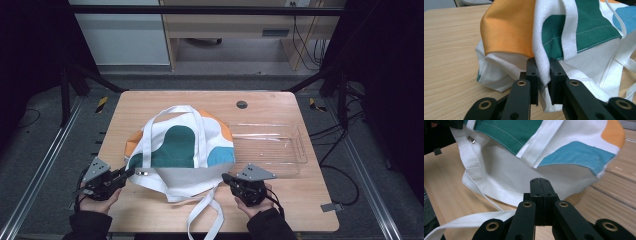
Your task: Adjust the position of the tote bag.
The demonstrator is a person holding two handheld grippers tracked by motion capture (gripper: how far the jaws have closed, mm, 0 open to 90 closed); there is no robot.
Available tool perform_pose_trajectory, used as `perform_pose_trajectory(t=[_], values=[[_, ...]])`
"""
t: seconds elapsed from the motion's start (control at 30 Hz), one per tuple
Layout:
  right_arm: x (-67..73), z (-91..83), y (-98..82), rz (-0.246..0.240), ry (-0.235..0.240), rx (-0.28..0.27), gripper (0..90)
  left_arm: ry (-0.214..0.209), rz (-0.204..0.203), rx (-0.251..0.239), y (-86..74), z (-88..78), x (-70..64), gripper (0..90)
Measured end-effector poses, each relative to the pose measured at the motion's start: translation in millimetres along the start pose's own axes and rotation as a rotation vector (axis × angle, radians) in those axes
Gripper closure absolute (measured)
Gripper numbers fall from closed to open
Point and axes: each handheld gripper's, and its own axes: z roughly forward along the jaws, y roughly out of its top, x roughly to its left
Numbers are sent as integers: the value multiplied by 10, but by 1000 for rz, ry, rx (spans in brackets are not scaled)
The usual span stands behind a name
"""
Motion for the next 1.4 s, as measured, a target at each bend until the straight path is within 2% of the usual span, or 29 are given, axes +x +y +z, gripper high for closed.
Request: perform_pose_trajectory(t=[0.27,0.87,1.0,1.4], values=[[127,157,41,-17,29,11,900,-4,0,-3,-1,2,7,813],[338,517,76,-44,43,41,900,-11,4,-20,8,-15,8,827],[344,537,83,-34,40,33,900,-12,2,-22,9,-16,7,827],[436,760,27,-24,35,38,900,-15,2,-23,6,-16,9,827]])
